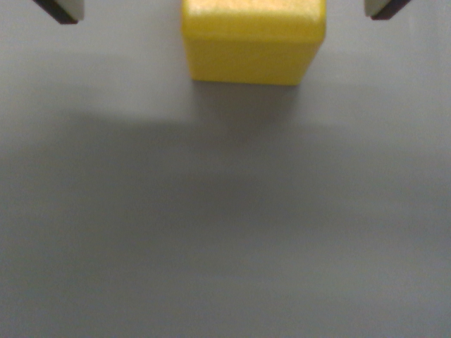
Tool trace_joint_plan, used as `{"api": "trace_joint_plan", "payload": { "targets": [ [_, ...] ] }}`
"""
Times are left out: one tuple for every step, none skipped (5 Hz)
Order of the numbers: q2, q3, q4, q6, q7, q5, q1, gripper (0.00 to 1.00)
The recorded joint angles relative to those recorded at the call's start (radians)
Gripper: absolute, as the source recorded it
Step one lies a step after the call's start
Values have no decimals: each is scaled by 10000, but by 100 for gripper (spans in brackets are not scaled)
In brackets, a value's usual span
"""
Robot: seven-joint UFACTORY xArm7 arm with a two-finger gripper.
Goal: Pick yellow cube
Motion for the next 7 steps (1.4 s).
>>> {"api": "trace_joint_plan", "payload": {
  "targets": [
    [0,0,0,0,0,0,0,0],
    [141,50,-135,-228,105,-23,72,0],
    [141,50,-135,-228,105,-23,72,0],
    [242,86,-232,-390,180,-39,123,0],
    [242,86,-232,-390,180,-39,123,0],
    [309,110,-296,-498,230,-50,157,0],
    [309,110,-296,-498,230,-50,157,0]
  ]
}}
